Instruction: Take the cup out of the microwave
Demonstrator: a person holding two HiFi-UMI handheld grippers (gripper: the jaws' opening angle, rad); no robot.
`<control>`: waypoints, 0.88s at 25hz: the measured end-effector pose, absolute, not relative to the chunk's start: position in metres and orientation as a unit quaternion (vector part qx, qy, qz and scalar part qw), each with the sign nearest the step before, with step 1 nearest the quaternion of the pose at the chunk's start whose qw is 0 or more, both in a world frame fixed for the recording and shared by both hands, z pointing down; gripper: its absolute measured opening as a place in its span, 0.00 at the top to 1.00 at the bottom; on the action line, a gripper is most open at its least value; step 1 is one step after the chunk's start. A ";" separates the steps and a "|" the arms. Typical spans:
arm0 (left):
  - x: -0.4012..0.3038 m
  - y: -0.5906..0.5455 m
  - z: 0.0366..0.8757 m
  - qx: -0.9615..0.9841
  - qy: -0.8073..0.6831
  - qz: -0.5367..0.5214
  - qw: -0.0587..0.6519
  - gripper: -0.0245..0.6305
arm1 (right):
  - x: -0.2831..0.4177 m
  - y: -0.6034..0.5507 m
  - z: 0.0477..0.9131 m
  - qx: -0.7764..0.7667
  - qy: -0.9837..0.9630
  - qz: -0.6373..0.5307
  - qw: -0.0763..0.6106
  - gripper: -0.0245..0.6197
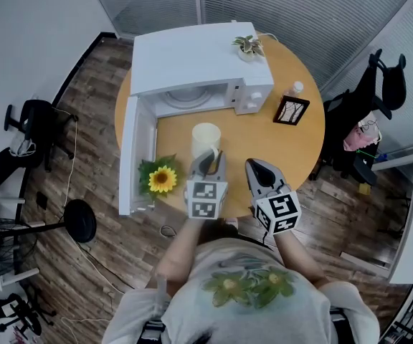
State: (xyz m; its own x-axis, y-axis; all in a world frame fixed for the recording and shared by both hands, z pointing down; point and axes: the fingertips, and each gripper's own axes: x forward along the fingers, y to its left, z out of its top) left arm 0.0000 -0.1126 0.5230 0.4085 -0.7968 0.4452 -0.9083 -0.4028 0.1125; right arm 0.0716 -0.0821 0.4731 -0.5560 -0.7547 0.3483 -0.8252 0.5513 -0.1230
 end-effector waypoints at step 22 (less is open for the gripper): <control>0.028 -0.117 0.626 0.840 -0.459 0.185 0.222 0.90 | 0.089 -0.079 0.509 0.463 -0.855 0.168 0.165 0.94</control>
